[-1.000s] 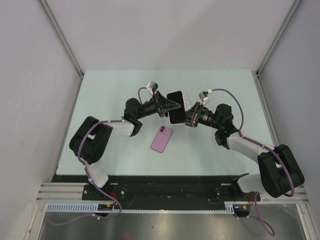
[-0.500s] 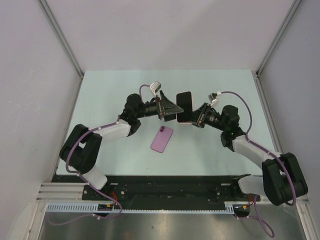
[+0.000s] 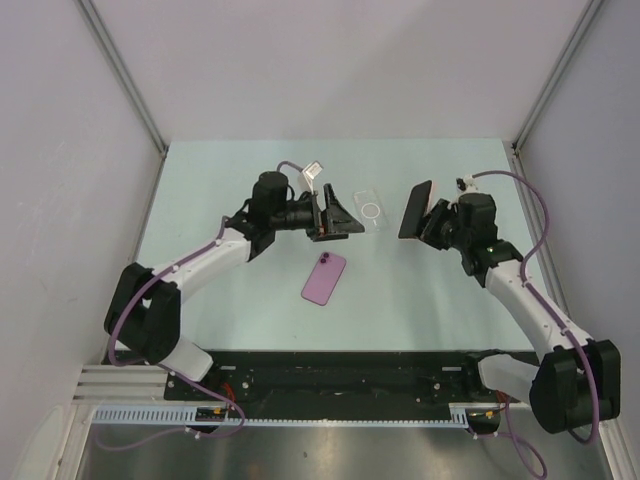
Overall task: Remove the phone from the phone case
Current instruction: Remove the phone case from the phone.
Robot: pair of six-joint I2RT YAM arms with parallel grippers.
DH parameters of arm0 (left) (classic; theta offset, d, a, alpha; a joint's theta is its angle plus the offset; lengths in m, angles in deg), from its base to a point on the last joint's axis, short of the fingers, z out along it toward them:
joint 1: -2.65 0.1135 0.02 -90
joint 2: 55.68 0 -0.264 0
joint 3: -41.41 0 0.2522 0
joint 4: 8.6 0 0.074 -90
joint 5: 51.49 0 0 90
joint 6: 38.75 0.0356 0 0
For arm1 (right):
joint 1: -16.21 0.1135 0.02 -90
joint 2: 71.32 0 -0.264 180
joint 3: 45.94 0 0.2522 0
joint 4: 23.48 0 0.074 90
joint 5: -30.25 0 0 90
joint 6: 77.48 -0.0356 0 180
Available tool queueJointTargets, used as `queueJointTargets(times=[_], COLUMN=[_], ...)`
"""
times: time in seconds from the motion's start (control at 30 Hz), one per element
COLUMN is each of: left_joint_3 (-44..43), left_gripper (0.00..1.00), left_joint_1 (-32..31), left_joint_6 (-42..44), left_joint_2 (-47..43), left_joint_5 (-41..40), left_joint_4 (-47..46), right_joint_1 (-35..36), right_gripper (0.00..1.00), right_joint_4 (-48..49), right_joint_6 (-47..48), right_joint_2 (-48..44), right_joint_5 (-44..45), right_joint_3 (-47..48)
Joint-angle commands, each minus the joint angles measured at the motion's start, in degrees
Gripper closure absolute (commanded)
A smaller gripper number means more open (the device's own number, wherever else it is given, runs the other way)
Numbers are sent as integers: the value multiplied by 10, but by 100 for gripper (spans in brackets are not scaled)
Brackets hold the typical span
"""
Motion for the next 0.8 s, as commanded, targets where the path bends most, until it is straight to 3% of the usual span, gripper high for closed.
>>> queueJointTargets(times=[0.0,0.27,0.77], left_joint_3=[-48,-79,-88], left_gripper=[0,0,0], left_joint_1=[3,-16,-33], left_joint_6=[79,134,137], left_joint_2=[-22,-16,7], left_joint_5=[-41,-112,-117], left_joint_4=[105,224,238], right_joint_1=[20,93,113], right_gripper=[100,100,100], right_joint_4=[-157,-238,-258], right_joint_6=[150,192,240], right_joint_2=[50,157,270], right_joint_5=[157,270,261], right_joint_3=[92,132,133])
